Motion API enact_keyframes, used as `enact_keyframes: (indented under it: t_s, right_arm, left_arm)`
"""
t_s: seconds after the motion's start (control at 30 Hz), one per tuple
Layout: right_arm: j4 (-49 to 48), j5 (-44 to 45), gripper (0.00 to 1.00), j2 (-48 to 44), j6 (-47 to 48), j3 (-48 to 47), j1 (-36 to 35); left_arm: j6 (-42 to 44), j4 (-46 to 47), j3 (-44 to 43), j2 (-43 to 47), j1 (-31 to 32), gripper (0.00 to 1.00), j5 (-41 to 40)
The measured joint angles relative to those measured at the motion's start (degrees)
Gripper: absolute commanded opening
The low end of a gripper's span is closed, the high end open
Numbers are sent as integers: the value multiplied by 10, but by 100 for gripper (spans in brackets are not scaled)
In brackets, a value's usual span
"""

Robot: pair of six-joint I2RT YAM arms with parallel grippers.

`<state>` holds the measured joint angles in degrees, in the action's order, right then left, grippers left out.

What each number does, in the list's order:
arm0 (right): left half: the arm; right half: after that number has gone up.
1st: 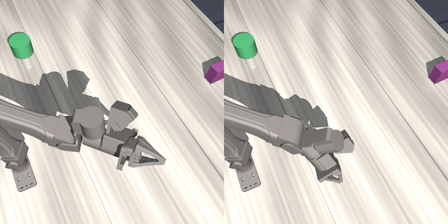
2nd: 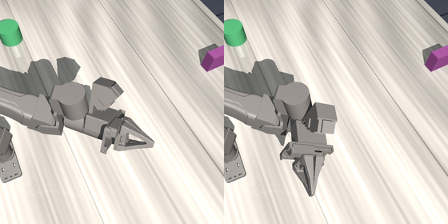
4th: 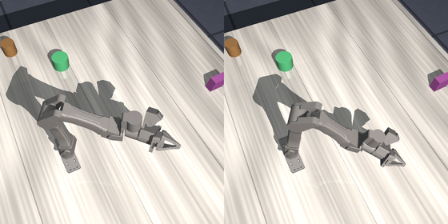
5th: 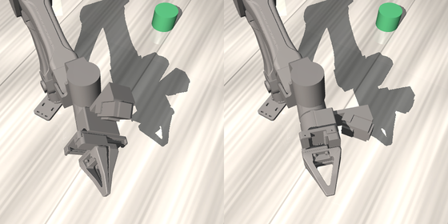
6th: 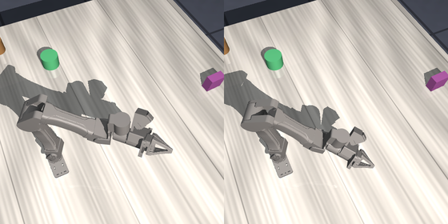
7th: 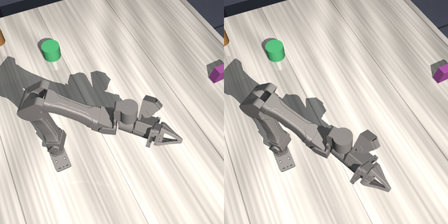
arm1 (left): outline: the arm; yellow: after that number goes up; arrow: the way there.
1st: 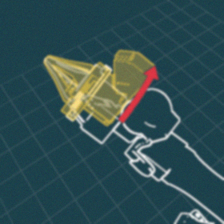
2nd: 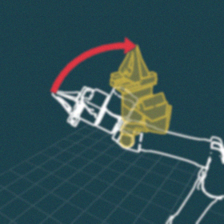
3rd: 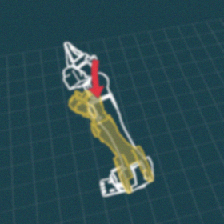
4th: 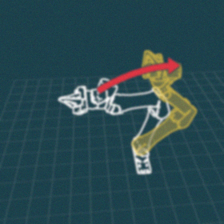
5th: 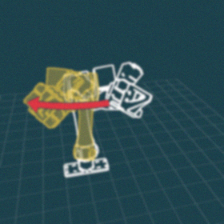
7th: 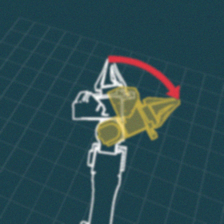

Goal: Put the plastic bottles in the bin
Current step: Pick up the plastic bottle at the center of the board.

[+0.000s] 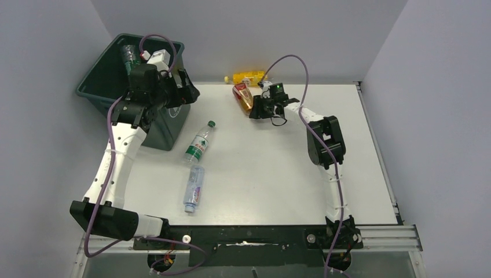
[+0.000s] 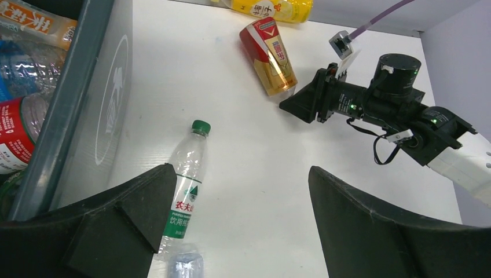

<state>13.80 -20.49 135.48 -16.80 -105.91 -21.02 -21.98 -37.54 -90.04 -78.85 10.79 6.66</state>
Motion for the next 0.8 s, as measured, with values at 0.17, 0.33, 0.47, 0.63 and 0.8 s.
enact_keyframes:
  t_s: [0.17,0.33,0.47,0.63,0.8]
  right_arm:
    - [-17,1,21,-23,0,53,-8]
    - [-11,13,20,-116,-1,148,-27]
    - [-9,27,19,-199,-2,196,-46]
    - [-10,47,18,-296,-12,236,-73]
    - [-8,61,18,-369,-29,267,-100]
  left_arm:
    - [-9,1,8,8,0,86,14]
    - [-45,23,45,18,1,86,66]
    - [-76,48,93,35,5,85,99]
    - [-125,93,152,60,9,86,137]
    - [-183,153,216,92,13,86,162]
